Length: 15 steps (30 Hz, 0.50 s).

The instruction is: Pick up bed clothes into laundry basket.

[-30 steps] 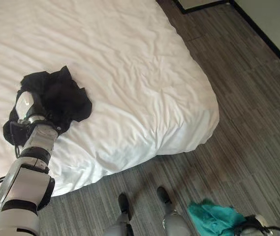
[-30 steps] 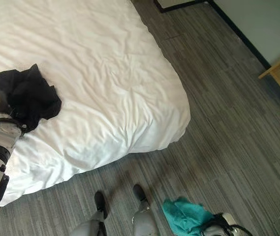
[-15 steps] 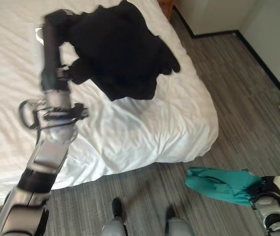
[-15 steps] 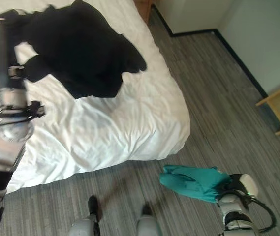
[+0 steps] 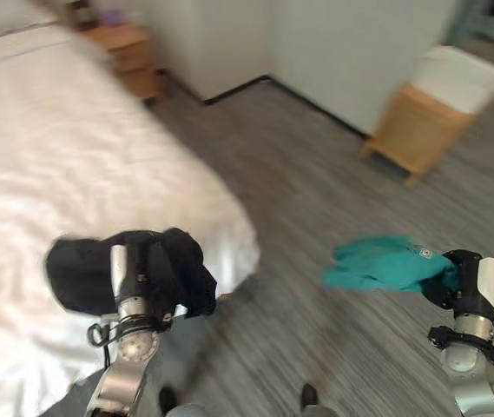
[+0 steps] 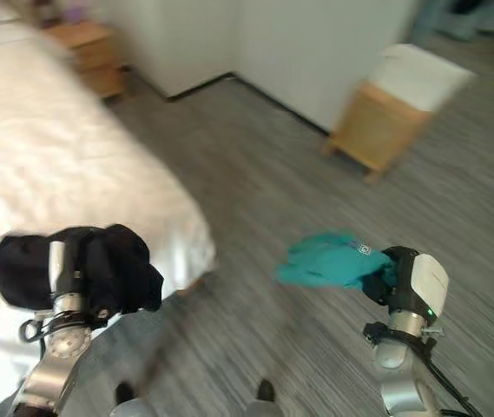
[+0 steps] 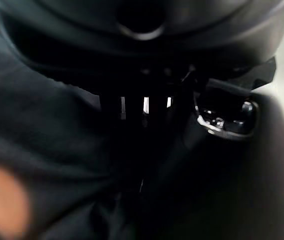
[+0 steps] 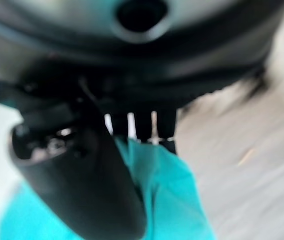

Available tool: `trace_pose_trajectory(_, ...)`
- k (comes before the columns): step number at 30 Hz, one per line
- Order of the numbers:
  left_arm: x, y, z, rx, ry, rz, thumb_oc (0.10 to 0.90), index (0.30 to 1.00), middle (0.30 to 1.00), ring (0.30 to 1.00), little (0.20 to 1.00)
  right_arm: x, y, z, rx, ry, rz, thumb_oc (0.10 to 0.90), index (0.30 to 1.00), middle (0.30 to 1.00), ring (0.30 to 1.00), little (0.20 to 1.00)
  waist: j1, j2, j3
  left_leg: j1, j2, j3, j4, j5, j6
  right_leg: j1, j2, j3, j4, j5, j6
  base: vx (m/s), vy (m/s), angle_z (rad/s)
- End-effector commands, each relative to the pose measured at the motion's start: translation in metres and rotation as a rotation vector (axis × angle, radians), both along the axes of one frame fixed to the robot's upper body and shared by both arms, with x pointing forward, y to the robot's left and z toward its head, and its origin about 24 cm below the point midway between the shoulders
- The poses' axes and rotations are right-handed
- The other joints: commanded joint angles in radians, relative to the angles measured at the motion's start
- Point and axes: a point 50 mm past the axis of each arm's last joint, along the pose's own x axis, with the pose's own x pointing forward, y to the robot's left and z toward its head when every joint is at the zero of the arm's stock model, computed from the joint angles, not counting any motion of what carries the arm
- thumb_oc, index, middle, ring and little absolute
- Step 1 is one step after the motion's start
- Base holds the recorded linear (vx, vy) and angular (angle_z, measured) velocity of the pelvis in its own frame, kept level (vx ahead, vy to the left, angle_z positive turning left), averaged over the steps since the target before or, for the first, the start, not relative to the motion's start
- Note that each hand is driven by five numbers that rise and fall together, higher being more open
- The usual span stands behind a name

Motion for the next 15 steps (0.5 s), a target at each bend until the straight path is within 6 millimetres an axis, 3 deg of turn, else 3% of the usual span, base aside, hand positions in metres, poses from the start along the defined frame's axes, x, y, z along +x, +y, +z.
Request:
trace_pose_trajectory(1, 0.028, -0.025, 0.087, 0.086, -0.427, -0.121, 0.4, 0.3, 0.3, 0.3, 0.3, 0.01, 0.024, 0.05, -0.197, -0.192, 0.184, 0.4, 0.3, 0.3, 0.3, 0.3, -0.049, 0.025, -0.046, -0.101, -0.026, -0.11, 0.19, -0.056, -0.029, 0.125, 0.087, 0.035, -0.101, -0.058, -0.048, -0.03, -0.17, -1.68)
trace_pose_trajectory(2, 0.029, -0.027, 0.088, 0.099, -0.433, -0.123, 0.4, 0.3, 0.3, 0.3, 0.3, 0.014, 0.03, 0.052, -0.202, -0.195, 0.217, 0.4, 0.3, 0.3, 0.3, 0.3, -0.052, 0.025, -0.047, -0.11, -0.041, -0.104, 0.237, -0.063, -0.018, 0.121, 0.099, 0.061, -0.106, -0.045, -0.05, 0.05, -0.245, -1.94)
trace_pose_trajectory(4, 0.035, -0.034, 0.095, 0.118, -0.464, -0.124, 0.4, 0.3, 0.3, 0.3, 0.3, 0.021, 0.043, 0.057, -0.204, -0.213, 0.282, 0.4, 0.3, 0.3, 0.3, 0.3, -0.054, 0.034, -0.049, -0.137, -0.132, -0.09, 0.3, -0.123, 0.015, 0.13, 0.131, 0.129, -0.103, -0.03, -0.053, 0.12, -0.185, -1.87)
trace_pose_trajectory(6, 0.038, -0.036, 0.099, 0.127, -0.48, -0.12, 0.4, 0.3, 0.3, 0.3, 0.3, 0.022, 0.047, 0.06, -0.211, -0.225, 0.303, 0.4, 0.3, 0.3, 0.3, 0.3, -0.047, 0.042, -0.042, -0.157, -0.208, -0.073, 0.294, -0.17, 0.034, 0.151, 0.147, 0.161, -0.103, -0.031, -0.053, 0.18, -0.098, -1.68)
trace_pose_trajectory(7, 0.041, -0.037, 0.099, 0.141, -0.48, -0.107, 0.4, 0.3, 0.3, 0.3, 0.3, 0.023, 0.046, 0.063, -0.226, -0.239, 0.302, 0.4, 0.3, 0.3, 0.3, 0.3, -0.04, 0.056, -0.038, -0.165, -0.275, -0.059, 0.215, -0.203, 0.054, 0.157, 0.162, 0.175, -0.096, -0.037, -0.056, 0.24, -0.073, -1.58)
trace_pose_trajectory(9, 0.042, -0.037, 0.092, 0.14, -0.45, -0.09, 0.4, 0.3, 0.3, 0.3, 0.3, 0.023, 0.042, 0.063, -0.244, -0.229, 0.29, 0.4, 0.3, 0.3, 0.3, 0.3, -0.03, 0.085, -0.044, -0.149, -0.323, -0.045, 0.083, -0.167, 0.069, 0.168, 0.194, 0.183, -0.095, -0.045, -0.059, 0.22, -0.045, -1.04)
trace_pose_trajectory(10, 0.042, -0.037, 0.092, 0.14, -0.45, -0.09, 0.4, 0.3, 0.3, 0.3, 0.3, 0.023, 0.042, 0.063, -0.244, -0.229, 0.289, 0.4, 0.3, 0.3, 0.3, 0.3, -0.029, 0.085, -0.043, -0.145, -0.324, -0.044, 0.077, -0.164, 0.07, 0.169, 0.193, 0.185, -0.095, -0.046, -0.059, 0.19, -0.04, -1.18)
trace_pose_trajectory(13, 0.04, -0.028, 0.08, 0.165, -0.396, -0.052, 0.4, 0.3, 0.3, 0.3, 0.3, 0.026, 0.036, 0.065, -0.273, -0.195, 0.277, 0.4, 0.3, 0.3, 0.3, 0.3, 0.002, 0.119, -0.044, -0.223, -0.365, 0.019, -0.05, -0.062, 0.062, 0.236, 0.245, 0.2, -0.122, -0.076, -0.072, 0.25, -0.081, -0.84)
trace_pose_trajectory(14, 0.04, -0.028, 0.08, 0.163, -0.395, -0.05, 0.4, 0.3, 0.3, 0.3, 0.3, 0.027, 0.035, 0.065, -0.275, -0.194, 0.278, 0.4, 0.3, 0.3, 0.3, 0.3, 0.009, 0.118, -0.047, -0.219, -0.366, 0.028, -0.059, -0.059, 0.063, 0.234, 0.241, 0.208, -0.124, -0.076, -0.07, 0.34, -0.122, 0.12)
trace_pose_trajectory(15, 0.038, -0.022, 0.074, 0.155, -0.368, -0.023, 0.4, 0.3, 0.3, 0.3, 0.3, 0.029, 0.032, 0.065, -0.277, -0.171, 0.268, 0.4, 0.3, 0.3, 0.3, 0.3, 0.033, 0.124, -0.04, -0.286, -0.363, 0.088, -0.096, -0.035, 0.051, 0.283, 0.254, 0.216, -0.131, -0.101, -0.075, 0.36, -0.113, 0.03)
